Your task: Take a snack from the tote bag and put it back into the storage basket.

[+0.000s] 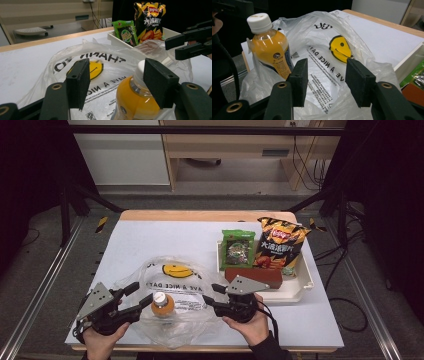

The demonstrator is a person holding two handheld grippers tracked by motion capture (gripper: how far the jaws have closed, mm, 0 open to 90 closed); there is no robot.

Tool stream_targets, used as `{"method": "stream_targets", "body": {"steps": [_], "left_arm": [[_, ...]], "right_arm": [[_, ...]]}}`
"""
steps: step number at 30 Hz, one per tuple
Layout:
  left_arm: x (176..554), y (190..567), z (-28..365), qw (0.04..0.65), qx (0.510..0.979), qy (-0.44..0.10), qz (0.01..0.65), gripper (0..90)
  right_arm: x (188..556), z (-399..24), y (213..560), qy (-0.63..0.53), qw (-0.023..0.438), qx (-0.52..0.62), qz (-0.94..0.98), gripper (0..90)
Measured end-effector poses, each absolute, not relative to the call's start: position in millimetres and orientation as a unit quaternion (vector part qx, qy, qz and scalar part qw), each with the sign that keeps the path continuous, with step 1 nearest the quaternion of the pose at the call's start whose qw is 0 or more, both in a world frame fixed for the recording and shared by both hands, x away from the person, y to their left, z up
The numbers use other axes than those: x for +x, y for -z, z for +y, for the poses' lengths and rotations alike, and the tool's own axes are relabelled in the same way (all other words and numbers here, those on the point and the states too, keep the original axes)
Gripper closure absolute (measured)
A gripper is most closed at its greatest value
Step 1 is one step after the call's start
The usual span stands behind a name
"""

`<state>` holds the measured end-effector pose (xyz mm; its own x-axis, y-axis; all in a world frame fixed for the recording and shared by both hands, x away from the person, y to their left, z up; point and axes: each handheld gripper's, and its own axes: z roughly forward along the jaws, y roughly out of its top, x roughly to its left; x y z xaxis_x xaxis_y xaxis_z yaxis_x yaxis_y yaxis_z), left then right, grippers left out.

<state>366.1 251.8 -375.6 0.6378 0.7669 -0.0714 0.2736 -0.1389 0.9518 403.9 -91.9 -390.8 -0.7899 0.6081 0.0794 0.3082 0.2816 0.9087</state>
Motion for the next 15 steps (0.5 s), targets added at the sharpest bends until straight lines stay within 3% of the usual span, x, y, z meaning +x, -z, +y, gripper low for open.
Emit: {"method": "stream_targets", "body": {"steps": [15], "left_arm": [[361, 377, 232, 0.529, 0.746, -0.221, 0.339, 35.7]], "right_arm": [[401, -82, 412, -0.496, 0.121, 0.288, 0.81, 52.2]]}}
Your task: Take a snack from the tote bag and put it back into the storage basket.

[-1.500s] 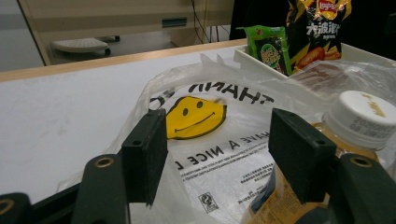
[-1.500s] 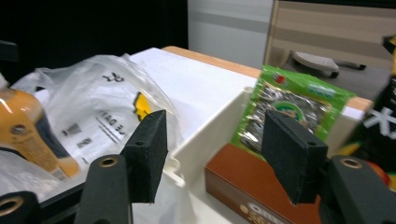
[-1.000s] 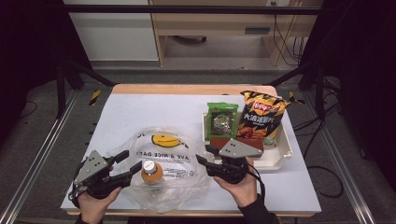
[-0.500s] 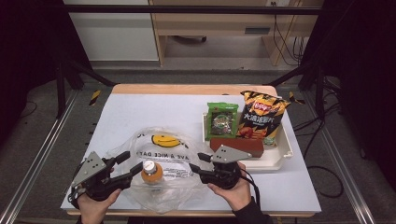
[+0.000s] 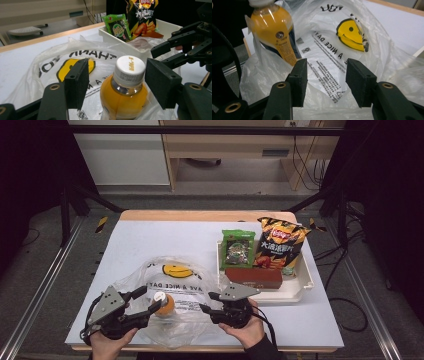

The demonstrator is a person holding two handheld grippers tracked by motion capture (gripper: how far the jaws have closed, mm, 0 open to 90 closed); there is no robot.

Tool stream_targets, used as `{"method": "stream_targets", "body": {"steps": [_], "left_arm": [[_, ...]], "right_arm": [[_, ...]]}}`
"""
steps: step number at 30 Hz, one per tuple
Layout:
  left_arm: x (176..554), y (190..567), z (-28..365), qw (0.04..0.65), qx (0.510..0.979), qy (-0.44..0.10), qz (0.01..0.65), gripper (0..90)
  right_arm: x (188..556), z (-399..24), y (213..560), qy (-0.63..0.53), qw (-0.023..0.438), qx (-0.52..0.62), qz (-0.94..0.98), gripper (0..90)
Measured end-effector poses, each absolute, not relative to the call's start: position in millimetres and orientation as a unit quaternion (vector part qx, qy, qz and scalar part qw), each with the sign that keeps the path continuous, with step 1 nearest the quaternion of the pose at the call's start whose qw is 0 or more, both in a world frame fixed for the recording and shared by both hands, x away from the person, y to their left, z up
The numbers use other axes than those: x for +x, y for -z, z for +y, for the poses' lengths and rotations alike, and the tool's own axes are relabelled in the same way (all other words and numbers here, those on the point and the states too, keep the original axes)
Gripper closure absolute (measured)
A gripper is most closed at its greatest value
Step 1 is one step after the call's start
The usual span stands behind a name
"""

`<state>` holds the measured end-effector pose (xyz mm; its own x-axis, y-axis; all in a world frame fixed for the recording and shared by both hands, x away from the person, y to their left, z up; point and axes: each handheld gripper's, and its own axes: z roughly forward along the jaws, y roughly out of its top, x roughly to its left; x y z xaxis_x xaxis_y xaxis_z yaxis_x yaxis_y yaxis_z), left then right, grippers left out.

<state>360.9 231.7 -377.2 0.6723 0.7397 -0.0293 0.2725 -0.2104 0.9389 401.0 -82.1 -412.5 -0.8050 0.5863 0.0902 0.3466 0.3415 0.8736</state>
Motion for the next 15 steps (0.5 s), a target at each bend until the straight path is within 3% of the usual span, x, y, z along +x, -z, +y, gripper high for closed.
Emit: {"method": "stream_targets", "body": {"steps": [15], "left_arm": [[365, 404, 214, 0.505, 0.762, -0.204, 0.351, 29.7]], "right_arm": [[400, -90, 429, -0.48, 0.112, 0.301, 0.817, 49.7]]}}
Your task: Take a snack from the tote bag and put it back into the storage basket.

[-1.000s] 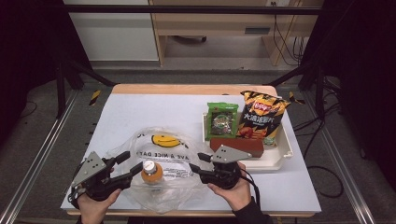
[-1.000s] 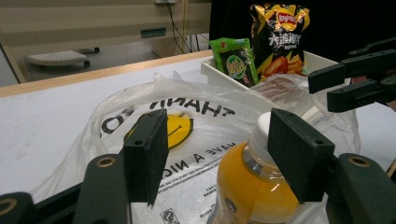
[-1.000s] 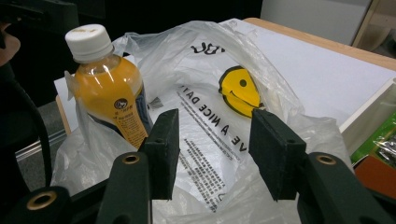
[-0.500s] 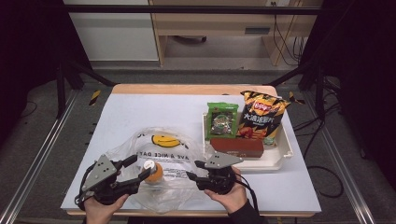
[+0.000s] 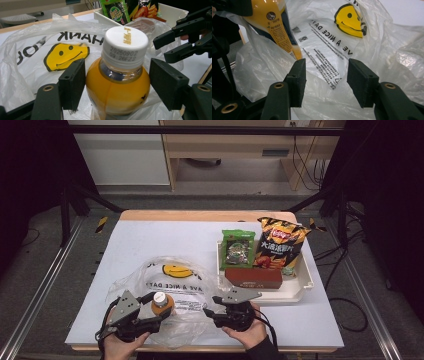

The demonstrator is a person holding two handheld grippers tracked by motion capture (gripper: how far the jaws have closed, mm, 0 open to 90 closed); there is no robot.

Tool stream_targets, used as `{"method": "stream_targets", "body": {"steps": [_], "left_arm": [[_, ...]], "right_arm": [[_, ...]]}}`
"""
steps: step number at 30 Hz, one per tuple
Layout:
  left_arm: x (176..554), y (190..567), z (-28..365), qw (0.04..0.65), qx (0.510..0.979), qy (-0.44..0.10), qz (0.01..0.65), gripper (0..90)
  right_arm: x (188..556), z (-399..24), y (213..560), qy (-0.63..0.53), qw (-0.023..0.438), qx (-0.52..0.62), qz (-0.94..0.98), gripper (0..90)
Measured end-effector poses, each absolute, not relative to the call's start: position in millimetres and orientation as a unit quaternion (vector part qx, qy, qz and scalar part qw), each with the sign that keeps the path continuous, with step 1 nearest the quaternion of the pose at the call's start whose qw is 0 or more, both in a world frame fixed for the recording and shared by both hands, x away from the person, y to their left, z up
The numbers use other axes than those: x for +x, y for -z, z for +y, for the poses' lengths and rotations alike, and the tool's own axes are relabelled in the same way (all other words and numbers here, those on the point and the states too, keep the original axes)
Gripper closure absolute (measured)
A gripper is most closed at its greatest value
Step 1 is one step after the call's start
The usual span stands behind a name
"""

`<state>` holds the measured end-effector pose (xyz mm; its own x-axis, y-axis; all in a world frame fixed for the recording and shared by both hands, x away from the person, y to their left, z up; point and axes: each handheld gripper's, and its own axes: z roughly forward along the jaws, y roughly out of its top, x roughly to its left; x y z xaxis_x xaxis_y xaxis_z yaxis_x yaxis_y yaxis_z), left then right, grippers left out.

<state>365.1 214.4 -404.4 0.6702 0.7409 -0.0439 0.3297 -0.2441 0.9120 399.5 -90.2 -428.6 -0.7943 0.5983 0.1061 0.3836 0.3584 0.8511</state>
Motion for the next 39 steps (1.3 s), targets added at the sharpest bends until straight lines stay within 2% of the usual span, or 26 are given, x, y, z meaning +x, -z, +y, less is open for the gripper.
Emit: {"method": "stream_targets", "body": {"steps": [10, 21, 27, 39], "left_arm": [[376, 420, 208, 0.487, 0.774, -0.174, 0.366, 27.3], [378, 409, 205, 0.488, 0.767, -0.198, 0.367, 29.7], [403, 396, 196, 0.506, 0.752, -0.196, 0.375, 29.7], [425, 414, 172, 0.485, 0.768, -0.181, 0.376, 29.6]], "right_arm": [[401, -93, 432, -0.477, 0.111, 0.304, 0.817, 46.1], [401, -97, 424, -0.49, 0.116, 0.305, 0.808, 46.0], [400, -102, 416, -0.502, 0.128, 0.305, 0.799, 46.0], [401, -103, 416, -0.499, 0.135, 0.304, 0.8, 45.6]]}}
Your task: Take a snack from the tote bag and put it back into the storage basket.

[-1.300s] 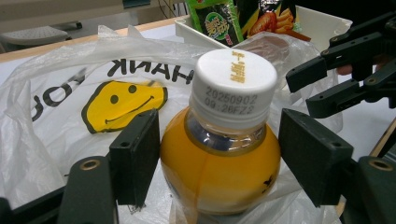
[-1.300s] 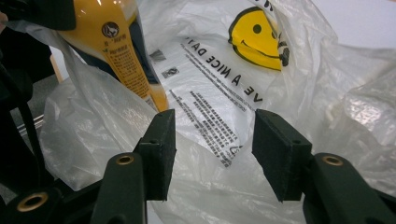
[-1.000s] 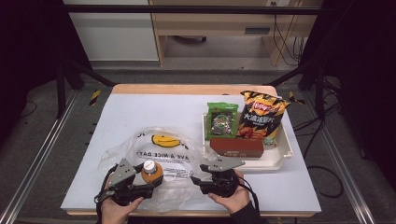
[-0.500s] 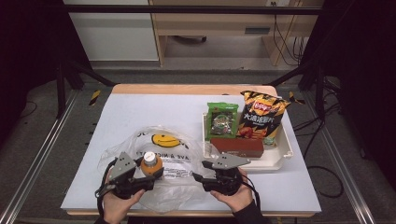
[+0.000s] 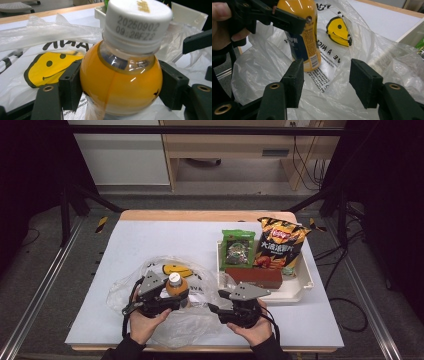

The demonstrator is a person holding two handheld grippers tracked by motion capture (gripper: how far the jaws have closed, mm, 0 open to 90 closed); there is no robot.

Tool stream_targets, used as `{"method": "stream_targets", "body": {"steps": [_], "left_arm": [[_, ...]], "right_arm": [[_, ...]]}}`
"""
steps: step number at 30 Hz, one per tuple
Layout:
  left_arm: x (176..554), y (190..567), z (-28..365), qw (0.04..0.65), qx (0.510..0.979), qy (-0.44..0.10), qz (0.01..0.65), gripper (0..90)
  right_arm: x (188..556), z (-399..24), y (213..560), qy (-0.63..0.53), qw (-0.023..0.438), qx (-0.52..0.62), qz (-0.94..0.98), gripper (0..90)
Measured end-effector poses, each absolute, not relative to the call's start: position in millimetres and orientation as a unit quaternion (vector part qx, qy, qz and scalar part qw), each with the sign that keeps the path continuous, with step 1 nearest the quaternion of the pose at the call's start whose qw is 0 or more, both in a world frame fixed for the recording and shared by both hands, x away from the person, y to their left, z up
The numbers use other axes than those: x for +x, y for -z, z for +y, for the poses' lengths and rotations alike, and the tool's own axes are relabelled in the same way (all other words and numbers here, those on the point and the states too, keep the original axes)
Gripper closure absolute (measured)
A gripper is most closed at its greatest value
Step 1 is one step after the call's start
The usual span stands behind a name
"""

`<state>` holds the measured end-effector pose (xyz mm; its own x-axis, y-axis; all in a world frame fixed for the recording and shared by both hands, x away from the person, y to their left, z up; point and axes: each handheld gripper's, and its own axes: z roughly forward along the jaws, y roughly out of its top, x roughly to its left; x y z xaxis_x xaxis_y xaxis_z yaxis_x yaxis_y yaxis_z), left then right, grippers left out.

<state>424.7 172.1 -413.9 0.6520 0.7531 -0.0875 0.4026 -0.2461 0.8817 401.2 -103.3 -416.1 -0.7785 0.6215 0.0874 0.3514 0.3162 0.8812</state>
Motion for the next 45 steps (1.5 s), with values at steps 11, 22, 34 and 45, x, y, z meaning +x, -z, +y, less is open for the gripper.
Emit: {"method": "stream_targets", "body": {"steps": [11, 22, 34, 45], "left_arm": [[421, 411, 178, 0.493, 0.768, -0.176, 0.368, 26.8], [403, 382, 214, 0.517, 0.749, -0.202, 0.361, 25.0], [403, 396, 250, 0.488, 0.742, -0.229, 0.398, 36.2], [401, 435, 273, 0.446, 0.751, -0.228, 0.43, 41.0]], "right_arm": [[401, -103, 415, -0.507, 0.143, 0.303, 0.794, 43.4], [403, -100, 405, -0.529, 0.15, 0.302, 0.779, 38.5], [409, -88, 392, -0.548, 0.157, 0.305, 0.763, 37.1], [417, -47, 398, -0.547, 0.138, 0.292, 0.772, 32.5]]}}
